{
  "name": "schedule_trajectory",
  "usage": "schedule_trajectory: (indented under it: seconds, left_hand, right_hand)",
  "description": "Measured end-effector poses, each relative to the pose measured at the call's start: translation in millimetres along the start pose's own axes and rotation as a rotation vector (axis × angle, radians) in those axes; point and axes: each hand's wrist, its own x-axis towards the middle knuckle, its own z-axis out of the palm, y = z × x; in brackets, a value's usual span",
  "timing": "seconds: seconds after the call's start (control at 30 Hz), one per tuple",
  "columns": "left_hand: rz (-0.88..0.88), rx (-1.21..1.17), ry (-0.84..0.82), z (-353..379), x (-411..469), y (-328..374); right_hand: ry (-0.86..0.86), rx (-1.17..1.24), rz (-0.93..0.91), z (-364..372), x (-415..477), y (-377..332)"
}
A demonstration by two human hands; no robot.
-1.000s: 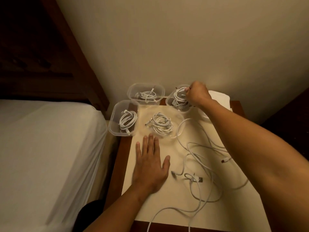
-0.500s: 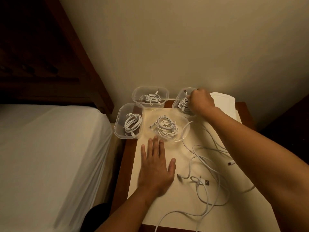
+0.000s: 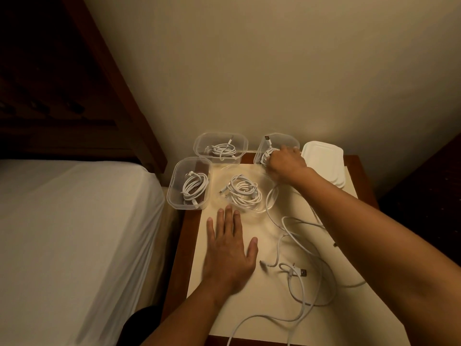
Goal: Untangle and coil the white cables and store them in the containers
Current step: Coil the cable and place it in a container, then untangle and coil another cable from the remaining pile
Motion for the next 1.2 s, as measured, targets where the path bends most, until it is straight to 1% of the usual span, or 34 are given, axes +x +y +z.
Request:
schedule_trajectory:
  seconds: [0.07, 0.17, 0.27, 0.37, 0.47, 0.53, 0.6, 0.7, 0.73, 0.77, 0.83, 0.87, 0.93, 0.97, 1.0, 1.03, 1.1, 1.13, 1.17, 1.2]
  left_hand:
    - [-0.001, 0.006, 0.0, 0.6, -0.2, 0.0]
    - [0.002, -0.002, -0.005, -0.1, -0.4, 1.0]
    - [0.003, -0.015, 0.005, -0.6, 1.5, 0.8]
    - [-0.001, -0.023, 0.004, 0.4, 1.6, -0.5]
    - [-0.004, -0.034, 0.006, -1.1, 0.0, -0.8]
    - [-0.008, -0.043, 0.008, -2.5, -1.4, -0.4]
    - [-0.01, -0.056, 0.007, -4.0, -1.0, 0.2]
    - [-0.002, -0.09, 0.008, -6.7, -2.8, 0.6]
    - [-0.001, -0.141, 0.01, -6.6, -4.1, -0.4]
    - [-0.005, -0.224, 0.013, -7.4, -6.3, -1.8]
    - [-0.022, -0.447, 0.039, -18.0, -8.4, -2.6]
    - [-0.023, -0.521, 0.074, -26.4, -7.8, -1.9]
    - [0.025, -0.553, 0.232, -53.1, -4.5, 3.8]
    - [0.071, -0.557, 0.302, -72.8, -2.8, 10.4]
    - [0.151, -0.563, 0.338, -94.4, -0.3, 18.8]
    - [0.246, -0.544, 0.332, -116.8, 2.9, 28.2]
    - [0.398, -0.42, 0.222, -157.6, 11.5, 48.2]
    - [0.438, -0.365, 0.162, -174.5, 15.5, 56.9]
    - [0.457, -0.372, 0.114, -188.9, 19.1, 64.0]
    - [0.458, -0.439, 0.068, -201.4, 21.4, 69.5]
  right_hand:
    - [0.02, 0.033, 0.021, -3.5, -3.1, -0.9]
    - [0.111, 0.106, 0.063, -9.4, -5.6, -2.5]
    - [0.155, 0.122, 0.063, -13.3, -5.2, -1.6]
    - [0.214, 0.208, 0.06, -15.3, -11.6, -0.9]
    - [0.319, 0.318, 0.077, -18.9, -44.5, -2.5]
    - [0.349, 0.359, 0.088, -18.7, -81.0, -3.2]
    - [0.27, 0.413, 0.113, -12.7, -121.9, -2.9]
    - [0.045, 0.376, 0.132, 6.2, -173.7, -3.1]
    - [0.018, 0.336, 0.127, 13.0, -185.2, -3.3]
    - [0.032, 0.31, 0.117, 19.1, -194.4, -3.1]
    - [0.15, 0.319, 0.11, 23.6, -206.7, 0.2]
    - [0.21, 0.346, 0.118, 21.9, -210.2, 2.0]
    - [0.318, 0.434, 0.121, 11.4, -215.5, 7.2]
    - [0.368, 0.485, 0.114, 4.1, -217.9, 9.8]
    - [0.418, 0.531, 0.094, -5.2, -220.1, 11.7]
    - [0.457, 0.571, 0.059, -15.6, -222.5, 12.4]
    - [0.52, 0.628, -0.027, -37.9, -229.1, 11.3]
    - [0.545, 0.654, -0.062, -49.1, -233.1, 9.8]
    - [0.572, 0.694, -0.079, -59.6, -237.4, 8.3]
    - [0.597, 0.755, -0.08, -68.9, -242.6, 6.8]
